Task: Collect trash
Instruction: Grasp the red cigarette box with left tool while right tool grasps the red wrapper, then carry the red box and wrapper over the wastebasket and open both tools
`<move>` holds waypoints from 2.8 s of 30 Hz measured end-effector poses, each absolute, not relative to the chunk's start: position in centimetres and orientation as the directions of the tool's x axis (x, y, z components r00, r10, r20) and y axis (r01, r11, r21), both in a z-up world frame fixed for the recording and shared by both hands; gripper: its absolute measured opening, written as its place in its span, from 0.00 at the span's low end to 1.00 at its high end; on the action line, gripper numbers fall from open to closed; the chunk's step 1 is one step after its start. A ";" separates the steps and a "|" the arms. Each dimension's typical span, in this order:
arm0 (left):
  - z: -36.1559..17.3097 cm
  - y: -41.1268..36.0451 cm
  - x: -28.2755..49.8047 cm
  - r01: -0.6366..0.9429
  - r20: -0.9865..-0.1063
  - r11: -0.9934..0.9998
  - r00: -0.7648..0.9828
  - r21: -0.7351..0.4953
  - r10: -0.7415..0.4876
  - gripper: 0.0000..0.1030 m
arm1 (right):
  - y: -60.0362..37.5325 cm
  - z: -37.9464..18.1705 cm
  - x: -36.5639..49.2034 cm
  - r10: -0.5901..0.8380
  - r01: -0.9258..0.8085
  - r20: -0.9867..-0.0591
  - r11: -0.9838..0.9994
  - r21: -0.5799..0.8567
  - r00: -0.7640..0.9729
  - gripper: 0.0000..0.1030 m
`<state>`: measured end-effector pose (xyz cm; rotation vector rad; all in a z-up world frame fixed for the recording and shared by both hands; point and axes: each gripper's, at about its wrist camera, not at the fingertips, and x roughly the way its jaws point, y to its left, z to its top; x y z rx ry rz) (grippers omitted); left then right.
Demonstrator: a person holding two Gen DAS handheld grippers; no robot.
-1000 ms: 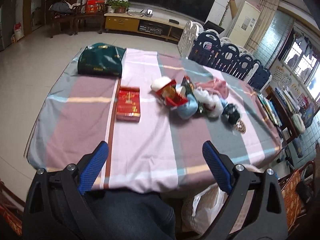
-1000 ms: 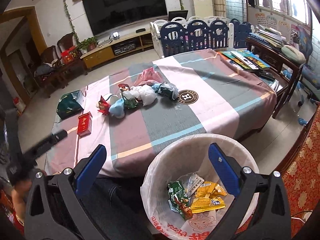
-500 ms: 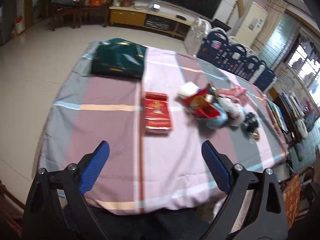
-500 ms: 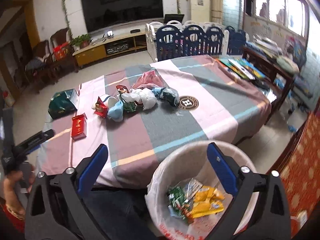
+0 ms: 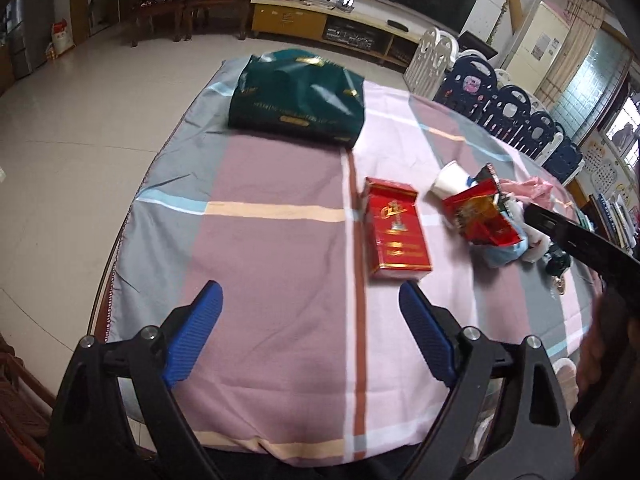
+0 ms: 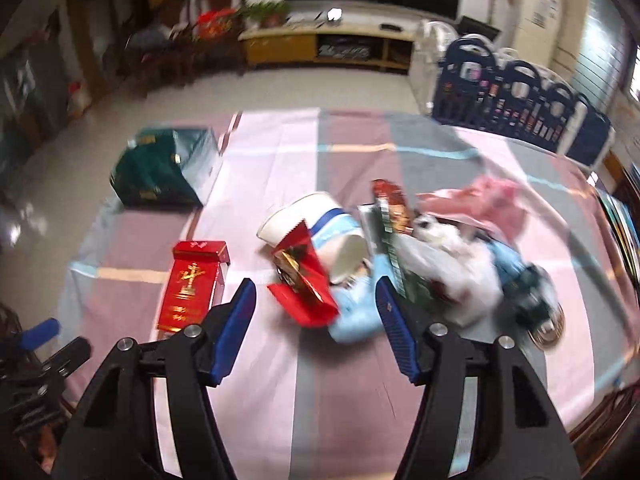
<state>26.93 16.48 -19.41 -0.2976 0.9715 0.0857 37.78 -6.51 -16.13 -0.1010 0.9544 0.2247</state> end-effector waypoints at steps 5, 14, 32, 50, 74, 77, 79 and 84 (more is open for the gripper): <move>-20.3 16.6 28.5 -0.206 -0.832 0.950 0.547 -0.236 -0.088 0.87 | -5.9 -19.2 39.2 0.168 -0.251 -0.864 0.967 0.050 0.475 0.09; -22.3 9.5 35.0 -0.038 -0.856 0.966 0.473 -0.256 -0.209 0.88 | -11.6 -13.2 30.6 0.380 -0.235 -0.744 0.925 0.299 0.550 0.03; -19.8 7.4 31.9 -0.038 -0.841 0.992 0.535 -0.118 -0.080 0.59 | -18.9 -12.1 21.2 0.305 -0.082 -0.760 0.945 0.317 0.574 0.03; -2.7 -0.6 8.2 0.132 -0.593 0.987 0.790 -0.088 -0.159 0.59 | -23.1 -3.5 8.5 0.212 -0.083 -0.650 0.971 0.223 0.729 0.03; 0.9 -8.5 0.5 0.263 -0.541 0.965 0.811 -0.003 -0.222 0.59 | -30.0 -2.3 2.6 0.089 0.037 -0.611 0.981 0.191 0.787 0.03; 0.5 -8.8 0.8 0.292 -0.556 0.956 0.793 -0.010 -0.248 0.59 | -30.7 -2.9 2.7 0.076 0.059 -0.626 0.980 0.192 0.776 0.03; 0.0 -9.0 0.9 0.314 -0.569 0.949 0.778 -0.016 -0.267 0.59 | -30.9 -3.5 2.9 0.071 0.070 -0.637 0.979 0.194 0.768 0.03; -1.5 -10.5 1.5 0.349 -0.605 0.937 0.740 -0.029 -0.295 0.59 | -31.9 -6.7 4.0 0.043 0.119 -0.702 0.976 0.181 0.711 0.03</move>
